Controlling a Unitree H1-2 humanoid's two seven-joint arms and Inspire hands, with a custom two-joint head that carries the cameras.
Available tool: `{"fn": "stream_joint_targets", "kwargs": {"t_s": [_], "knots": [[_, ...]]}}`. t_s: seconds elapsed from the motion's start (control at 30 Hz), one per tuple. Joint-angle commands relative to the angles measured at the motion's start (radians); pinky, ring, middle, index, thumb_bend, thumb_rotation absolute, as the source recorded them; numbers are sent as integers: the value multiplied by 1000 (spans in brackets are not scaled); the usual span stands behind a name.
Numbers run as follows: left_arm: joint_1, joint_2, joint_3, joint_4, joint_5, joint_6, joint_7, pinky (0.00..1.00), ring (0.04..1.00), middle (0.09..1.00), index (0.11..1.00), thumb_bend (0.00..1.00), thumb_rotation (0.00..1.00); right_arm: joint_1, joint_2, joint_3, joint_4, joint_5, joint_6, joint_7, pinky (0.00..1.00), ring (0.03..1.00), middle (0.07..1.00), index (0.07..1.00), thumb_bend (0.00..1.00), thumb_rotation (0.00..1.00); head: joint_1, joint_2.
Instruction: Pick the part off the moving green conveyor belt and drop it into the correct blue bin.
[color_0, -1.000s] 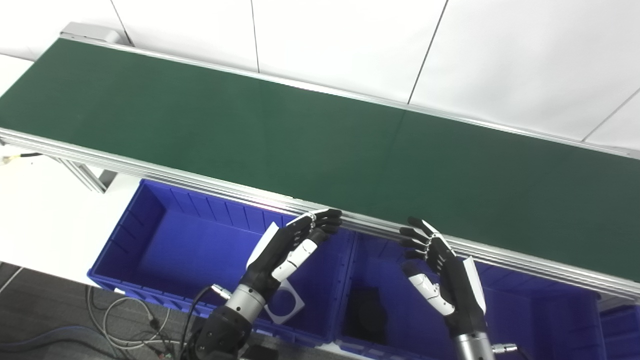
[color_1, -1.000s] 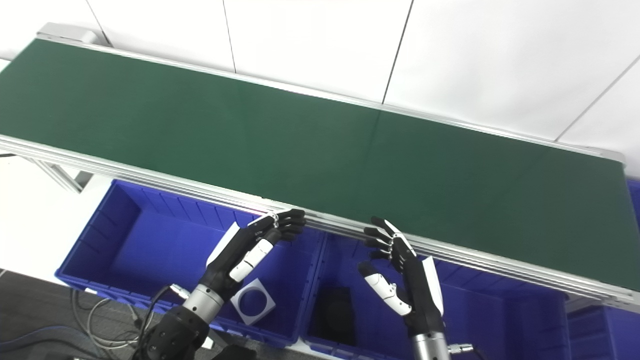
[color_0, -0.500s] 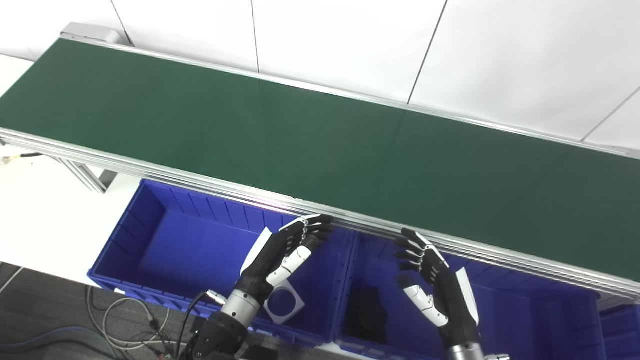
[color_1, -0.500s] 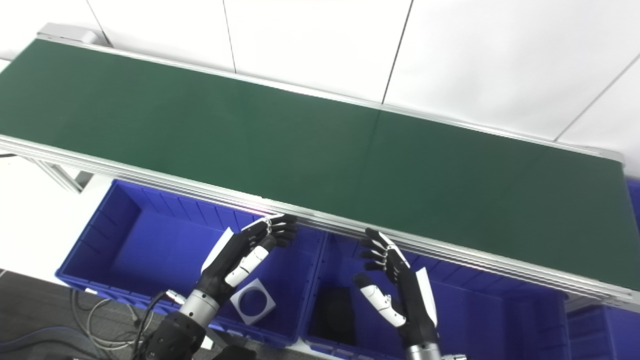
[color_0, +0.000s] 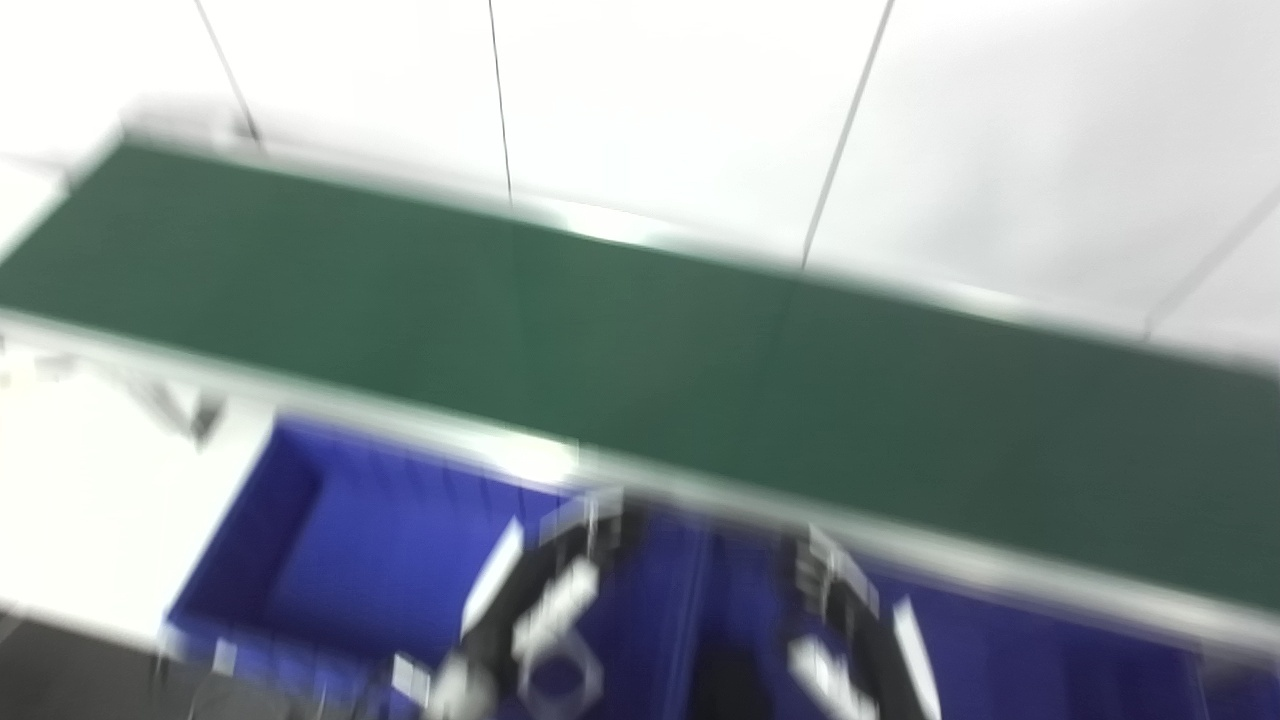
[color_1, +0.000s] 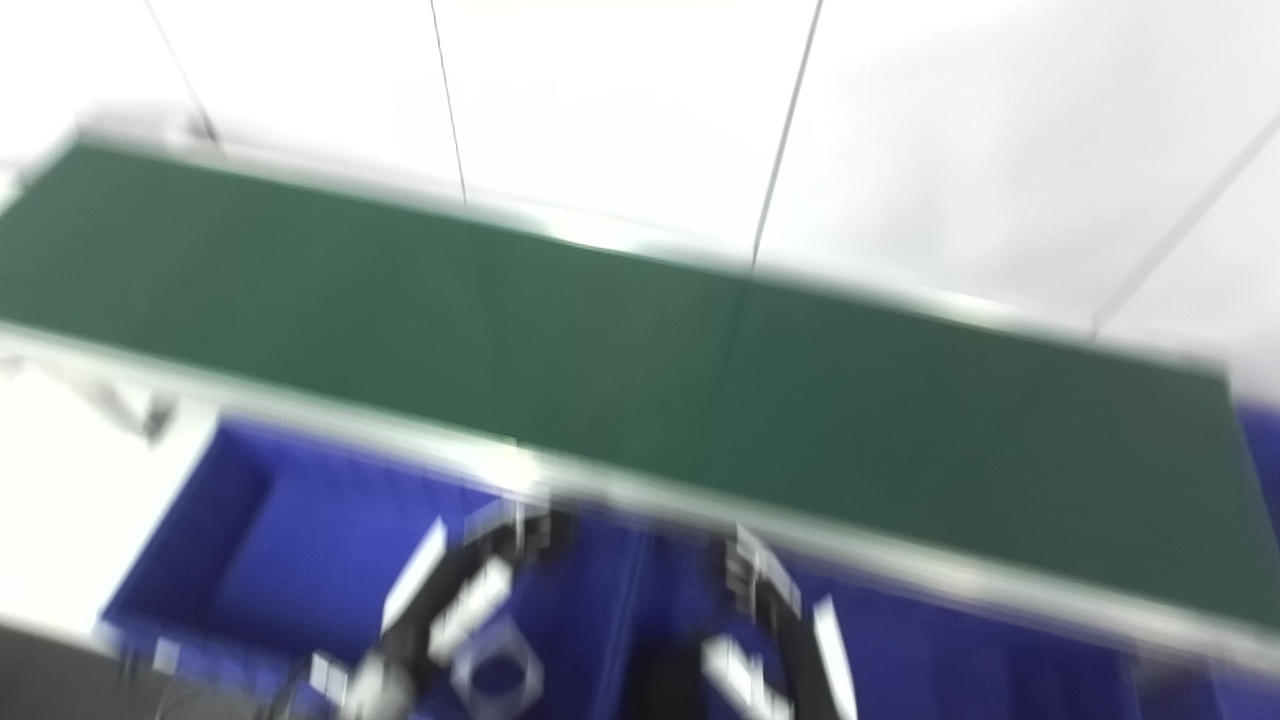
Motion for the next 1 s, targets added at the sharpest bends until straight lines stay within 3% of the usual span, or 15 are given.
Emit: {"fn": "stream_joint_targets", "kwargs": {"t_s": [0.0,0.13,0.33,0.67,0.97], "knots": [[-16,8,6,-3,-16,-47,5,670,718,753,774,577,917,-16,16,5,-7,-4,-60,-13,643,724,775,823,678,679,-11,-5],[-25,19,13,17,-32,-54,-2,663,713,747,778,590,926,-25,25,12,11,-12,-59,-19,644,723,772,817,687,657,-52,-26],[-28,24,22,22,-43,-34,-5,678,727,754,796,696,935,-35,35,18,31,-10,-64,-25,638,724,772,811,726,647,-63,-29],[-28,28,25,16,-49,-29,-10,673,730,757,790,688,928,-41,37,25,36,-10,-65,-29,637,727,771,811,732,654,-62,-15],[-17,26,25,-32,-60,8,-14,682,738,763,801,695,934,-31,37,25,-13,-5,-26,-21,645,730,773,816,727,660,-90,62]]}}
